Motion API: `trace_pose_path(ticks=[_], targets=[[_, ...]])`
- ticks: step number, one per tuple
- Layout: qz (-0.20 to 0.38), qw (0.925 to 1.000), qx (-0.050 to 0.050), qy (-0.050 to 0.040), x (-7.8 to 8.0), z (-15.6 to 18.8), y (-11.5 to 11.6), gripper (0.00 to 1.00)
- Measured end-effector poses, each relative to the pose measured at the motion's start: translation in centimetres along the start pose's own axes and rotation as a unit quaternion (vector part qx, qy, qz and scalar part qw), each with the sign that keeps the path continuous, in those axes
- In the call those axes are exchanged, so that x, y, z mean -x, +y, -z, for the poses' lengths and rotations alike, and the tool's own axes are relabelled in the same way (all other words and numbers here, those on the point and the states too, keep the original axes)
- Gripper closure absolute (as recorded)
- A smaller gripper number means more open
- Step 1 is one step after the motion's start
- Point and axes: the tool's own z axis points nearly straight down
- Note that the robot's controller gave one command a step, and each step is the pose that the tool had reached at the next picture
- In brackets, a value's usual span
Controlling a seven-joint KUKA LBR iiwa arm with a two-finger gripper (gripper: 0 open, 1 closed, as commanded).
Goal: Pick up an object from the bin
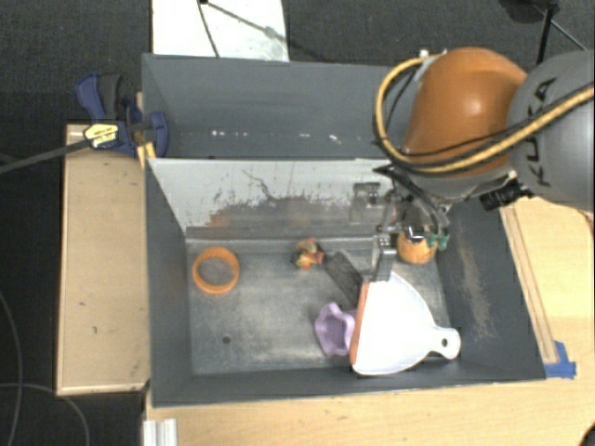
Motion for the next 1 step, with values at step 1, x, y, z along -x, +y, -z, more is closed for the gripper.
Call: trace_pose_path(ticks=[1], targets=[[0.0, 1.0, 0.0, -0.0041, 0.14, 0.48, -0.02, 0.0]])
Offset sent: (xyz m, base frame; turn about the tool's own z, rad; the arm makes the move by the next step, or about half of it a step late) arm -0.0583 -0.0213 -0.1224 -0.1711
